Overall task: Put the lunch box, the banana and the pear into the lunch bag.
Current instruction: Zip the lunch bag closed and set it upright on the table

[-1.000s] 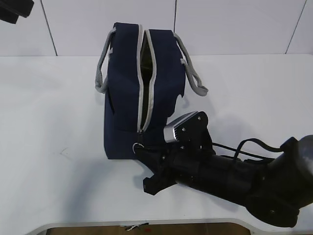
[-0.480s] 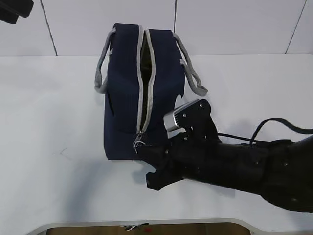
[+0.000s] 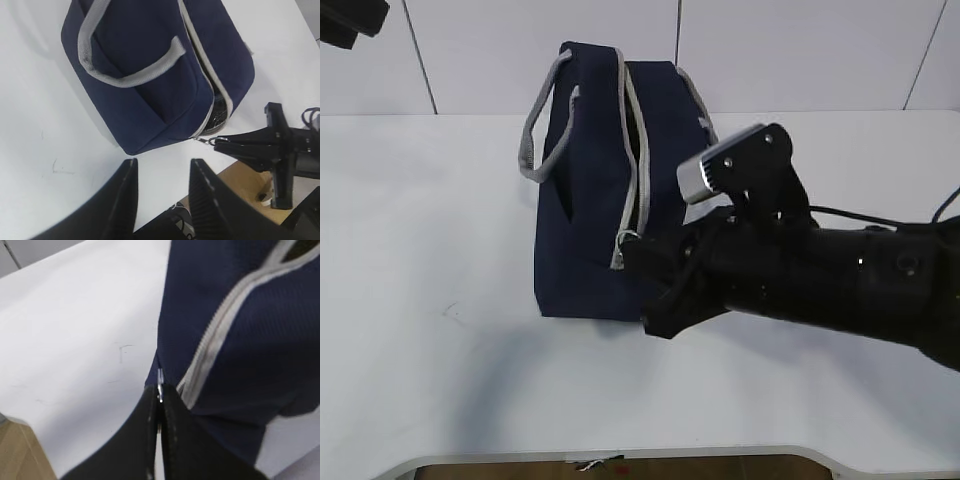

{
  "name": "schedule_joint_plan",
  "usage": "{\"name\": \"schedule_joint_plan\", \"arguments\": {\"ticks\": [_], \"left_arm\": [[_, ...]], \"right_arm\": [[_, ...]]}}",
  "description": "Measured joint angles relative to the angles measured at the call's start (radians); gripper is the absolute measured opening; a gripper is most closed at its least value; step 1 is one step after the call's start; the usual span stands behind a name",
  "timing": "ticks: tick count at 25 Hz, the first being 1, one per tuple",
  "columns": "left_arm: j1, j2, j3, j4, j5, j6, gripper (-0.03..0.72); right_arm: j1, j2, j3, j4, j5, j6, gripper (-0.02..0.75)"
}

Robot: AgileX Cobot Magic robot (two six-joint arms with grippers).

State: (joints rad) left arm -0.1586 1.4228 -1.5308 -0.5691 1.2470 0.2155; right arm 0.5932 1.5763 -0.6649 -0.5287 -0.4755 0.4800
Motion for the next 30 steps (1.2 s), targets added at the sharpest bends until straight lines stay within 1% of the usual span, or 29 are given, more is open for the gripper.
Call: {"name": "schedule_joint_plan", "arguments": {"ticks": [5, 8, 13, 19, 24, 26, 28, 30], "left_arm": [[0.000, -0.001, 0.028, 0.028, 0.000, 0.000, 0.262], [0.000, -0.001, 0.078, 0.043, 0.000, 0.002, 0.262], [0.000, -0.002, 0.167, 0.065, -0.002, 0.048, 0.262], [-0.013, -0.002, 0.278, 0.079, -0.022, 0.182, 0.262], [-0.061, -0.002, 0.364, 0.079, -0.171, 0.298, 0.264], [-0.082, -0.002, 0.387, 0.075, -0.242, 0.311, 0.282], [-0.105, 0.002, 0.395, 0.064, -0.293, 0.328, 0.336], [-0.127, 0.015, 0.396, 0.026, -0.344, 0.359, 0.386]], "right_arm": [[0.000, -0.047, -0.089, -0.088, 0.108, 0.062, 0.017], [0.000, -0.051, -0.159, -0.159, 0.157, 0.128, 0.017], [0.000, -0.051, -0.281, -0.295, 0.237, 0.239, 0.017], [0.000, -0.046, -0.388, -0.471, 0.288, 0.412, 0.017], [0.000, -0.020, -0.425, -0.541, 0.286, 0.543, 0.017], [0.000, -0.012, -0.439, -0.564, 0.284, 0.583, 0.017], [0.000, -0.008, -0.450, -0.591, 0.284, 0.612, 0.017], [0.000, -0.006, -0.459, -0.621, 0.282, 0.643, 0.017]]}}
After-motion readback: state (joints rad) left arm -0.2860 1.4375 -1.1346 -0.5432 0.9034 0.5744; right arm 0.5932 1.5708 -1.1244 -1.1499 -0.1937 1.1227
